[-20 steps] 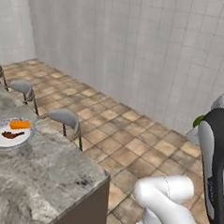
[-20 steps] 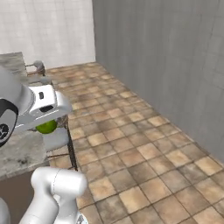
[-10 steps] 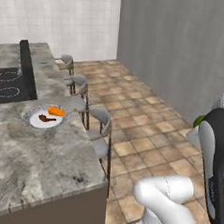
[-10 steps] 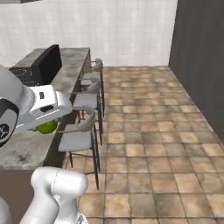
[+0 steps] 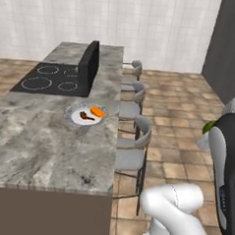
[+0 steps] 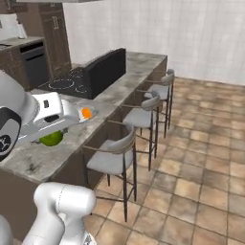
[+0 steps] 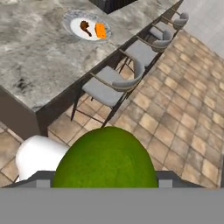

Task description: Take the cheese, chicken drumstick, and lime from the fridge and place them on the plate on the dining counter to create an appetizer plate.

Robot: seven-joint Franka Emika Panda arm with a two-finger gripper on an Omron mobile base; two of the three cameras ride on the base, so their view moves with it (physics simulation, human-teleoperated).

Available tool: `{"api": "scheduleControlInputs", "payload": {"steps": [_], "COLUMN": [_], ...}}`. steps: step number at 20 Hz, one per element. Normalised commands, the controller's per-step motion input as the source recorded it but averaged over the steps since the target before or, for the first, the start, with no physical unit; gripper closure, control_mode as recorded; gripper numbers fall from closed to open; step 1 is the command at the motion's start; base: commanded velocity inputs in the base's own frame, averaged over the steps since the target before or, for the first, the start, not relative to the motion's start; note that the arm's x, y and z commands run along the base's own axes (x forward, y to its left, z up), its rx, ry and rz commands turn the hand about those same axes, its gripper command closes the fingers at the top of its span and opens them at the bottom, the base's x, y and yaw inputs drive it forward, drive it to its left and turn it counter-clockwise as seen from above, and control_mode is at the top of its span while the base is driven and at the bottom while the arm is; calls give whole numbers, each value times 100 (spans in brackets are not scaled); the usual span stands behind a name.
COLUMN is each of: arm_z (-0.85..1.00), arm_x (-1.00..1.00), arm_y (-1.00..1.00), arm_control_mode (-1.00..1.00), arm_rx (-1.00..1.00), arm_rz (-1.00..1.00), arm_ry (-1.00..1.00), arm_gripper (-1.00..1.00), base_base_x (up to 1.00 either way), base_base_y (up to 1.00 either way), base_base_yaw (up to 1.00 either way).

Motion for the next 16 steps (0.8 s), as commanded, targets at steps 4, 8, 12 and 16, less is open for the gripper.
{"api": "scheduleControlInputs", "payload": {"steps": [4, 8, 12, 16], "arm_z": [0, 0, 0, 0], "arm_x": [0, 0, 0, 0], "arm_y": [0, 0, 0, 0], "arm_control_mode": [100, 100, 100, 100], "arm_rx": [0, 0, 0, 0], "arm_rz": [0, 0, 0, 0], "arm_ry": [0, 0, 0, 0], "arm_gripper": [100, 100, 100, 100], "base_base_x": [99, 81, 71, 64], "base_base_y": [-93, -100, -100, -100], "base_base_yaw": [55, 52, 48, 42]}}
